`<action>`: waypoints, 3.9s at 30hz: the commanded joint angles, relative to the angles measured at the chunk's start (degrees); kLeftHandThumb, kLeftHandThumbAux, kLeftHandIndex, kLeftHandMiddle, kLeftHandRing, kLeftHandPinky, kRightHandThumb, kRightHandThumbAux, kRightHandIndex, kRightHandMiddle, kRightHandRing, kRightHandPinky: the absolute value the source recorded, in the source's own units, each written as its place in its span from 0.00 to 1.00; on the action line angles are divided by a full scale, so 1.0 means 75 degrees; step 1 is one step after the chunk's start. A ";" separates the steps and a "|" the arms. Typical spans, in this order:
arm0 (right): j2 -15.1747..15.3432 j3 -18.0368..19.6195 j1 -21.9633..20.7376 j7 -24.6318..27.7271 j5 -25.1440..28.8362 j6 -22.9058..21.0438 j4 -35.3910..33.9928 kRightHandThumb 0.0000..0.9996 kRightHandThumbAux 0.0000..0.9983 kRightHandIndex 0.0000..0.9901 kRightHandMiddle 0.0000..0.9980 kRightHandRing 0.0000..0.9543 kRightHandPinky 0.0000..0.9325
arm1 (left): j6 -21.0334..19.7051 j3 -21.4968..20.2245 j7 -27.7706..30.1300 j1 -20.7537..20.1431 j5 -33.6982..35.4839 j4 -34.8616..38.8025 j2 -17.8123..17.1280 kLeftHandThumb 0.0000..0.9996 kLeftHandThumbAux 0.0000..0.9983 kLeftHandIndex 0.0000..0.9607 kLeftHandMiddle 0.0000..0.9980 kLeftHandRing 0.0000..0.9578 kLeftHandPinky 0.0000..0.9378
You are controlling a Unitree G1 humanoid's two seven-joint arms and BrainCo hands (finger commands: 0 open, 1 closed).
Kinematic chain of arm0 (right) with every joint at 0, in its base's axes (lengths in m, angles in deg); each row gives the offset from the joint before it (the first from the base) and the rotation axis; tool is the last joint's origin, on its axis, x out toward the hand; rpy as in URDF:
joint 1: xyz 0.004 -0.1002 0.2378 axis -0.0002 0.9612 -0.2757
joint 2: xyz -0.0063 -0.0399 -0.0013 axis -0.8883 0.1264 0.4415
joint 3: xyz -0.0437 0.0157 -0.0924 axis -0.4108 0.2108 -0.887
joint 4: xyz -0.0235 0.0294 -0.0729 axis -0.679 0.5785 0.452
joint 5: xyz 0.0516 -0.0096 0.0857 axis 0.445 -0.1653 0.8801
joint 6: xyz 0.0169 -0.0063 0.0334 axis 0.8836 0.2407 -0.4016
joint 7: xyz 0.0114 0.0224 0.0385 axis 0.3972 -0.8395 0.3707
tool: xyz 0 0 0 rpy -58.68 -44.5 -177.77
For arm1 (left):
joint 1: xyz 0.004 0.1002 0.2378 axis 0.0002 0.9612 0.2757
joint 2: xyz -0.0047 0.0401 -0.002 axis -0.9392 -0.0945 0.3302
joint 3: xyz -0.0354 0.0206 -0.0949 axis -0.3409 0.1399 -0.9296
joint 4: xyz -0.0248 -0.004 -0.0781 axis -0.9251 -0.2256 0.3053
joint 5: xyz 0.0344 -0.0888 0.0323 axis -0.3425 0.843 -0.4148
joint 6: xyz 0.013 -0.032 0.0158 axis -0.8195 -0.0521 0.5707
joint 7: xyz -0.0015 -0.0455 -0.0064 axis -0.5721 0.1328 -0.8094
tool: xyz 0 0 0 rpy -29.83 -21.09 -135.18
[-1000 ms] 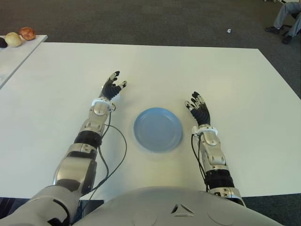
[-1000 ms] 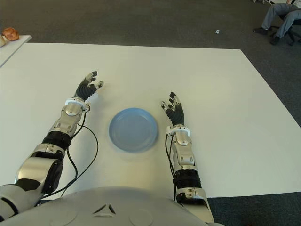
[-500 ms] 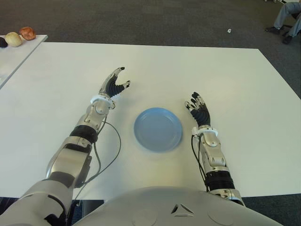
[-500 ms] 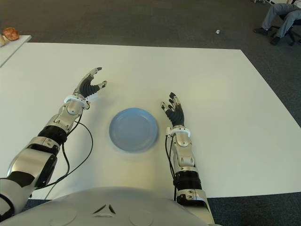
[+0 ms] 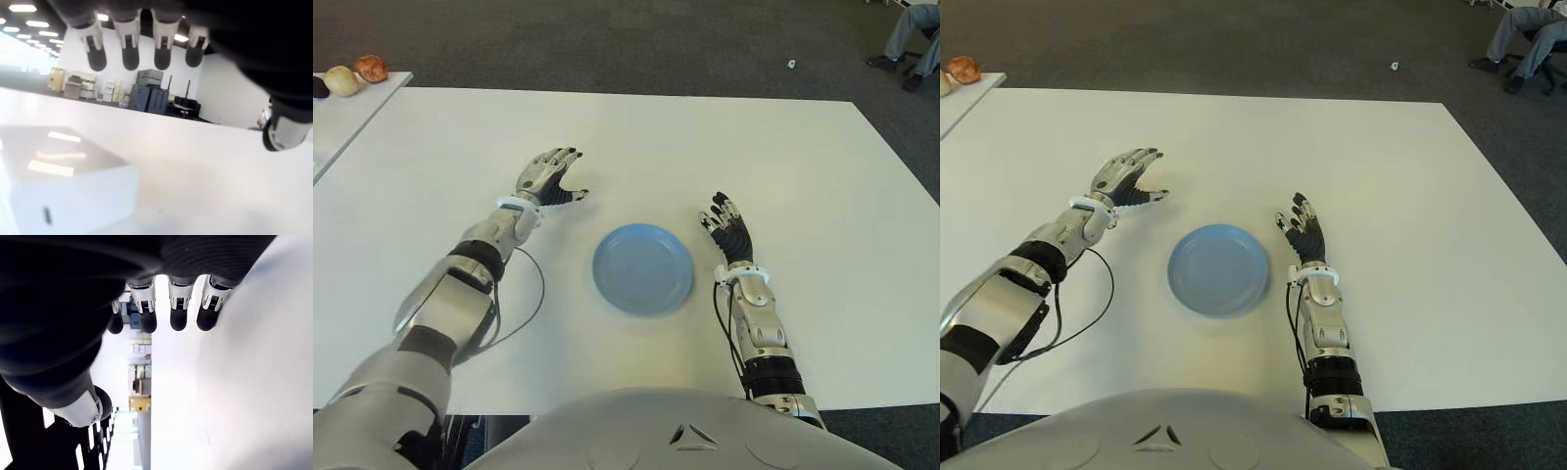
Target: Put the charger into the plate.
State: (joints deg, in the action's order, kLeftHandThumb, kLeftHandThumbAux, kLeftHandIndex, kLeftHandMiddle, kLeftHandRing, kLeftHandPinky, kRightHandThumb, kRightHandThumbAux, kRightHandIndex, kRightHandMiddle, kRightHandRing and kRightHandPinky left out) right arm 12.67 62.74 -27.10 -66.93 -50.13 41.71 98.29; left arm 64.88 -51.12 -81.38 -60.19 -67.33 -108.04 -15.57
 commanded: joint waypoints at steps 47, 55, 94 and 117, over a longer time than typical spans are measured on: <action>0.0266 0.0143 0.0300 0.0641 0.0088 0.0413 0.0385 0.00 0.62 0.01 0.14 0.12 0.09 | -0.0816 0.2227 -0.1011 -0.0712 -0.1641 -0.0884 -0.0895 0.16 0.27 0.00 0.00 0.00 0.00; 0.0285 0.0140 0.0324 0.0667 0.0089 0.0452 0.0378 0.00 0.62 0.02 0.14 0.12 0.10 | -0.0752 0.2129 -0.0857 -0.0694 -0.1473 -0.0907 -0.0978 0.14 0.28 0.00 0.00 0.00 0.00; 0.0372 0.0305 0.0369 0.1033 0.0400 0.0426 0.0280 0.00 0.64 0.01 0.12 0.11 0.10 | -0.1021 -0.0296 0.3409 -0.0220 0.1449 -0.0994 -0.0123 0.15 0.32 0.00 0.00 0.00 0.00; 0.0280 0.0304 0.0427 0.0916 0.0408 0.0299 0.0084 0.00 0.66 0.01 0.12 0.11 0.09 | -0.1404 -0.0783 0.4067 -0.0175 0.1877 -0.0908 0.0414 0.15 0.33 0.00 0.00 0.00 0.00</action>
State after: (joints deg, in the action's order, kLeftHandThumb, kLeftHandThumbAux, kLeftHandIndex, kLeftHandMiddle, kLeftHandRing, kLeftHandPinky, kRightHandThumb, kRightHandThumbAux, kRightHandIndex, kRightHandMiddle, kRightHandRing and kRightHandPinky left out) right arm 15.06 64.93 -25.05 -59.79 -47.56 45.69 98.69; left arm 53.90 -58.46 -52.01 -62.91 -52.10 -114.72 -14.33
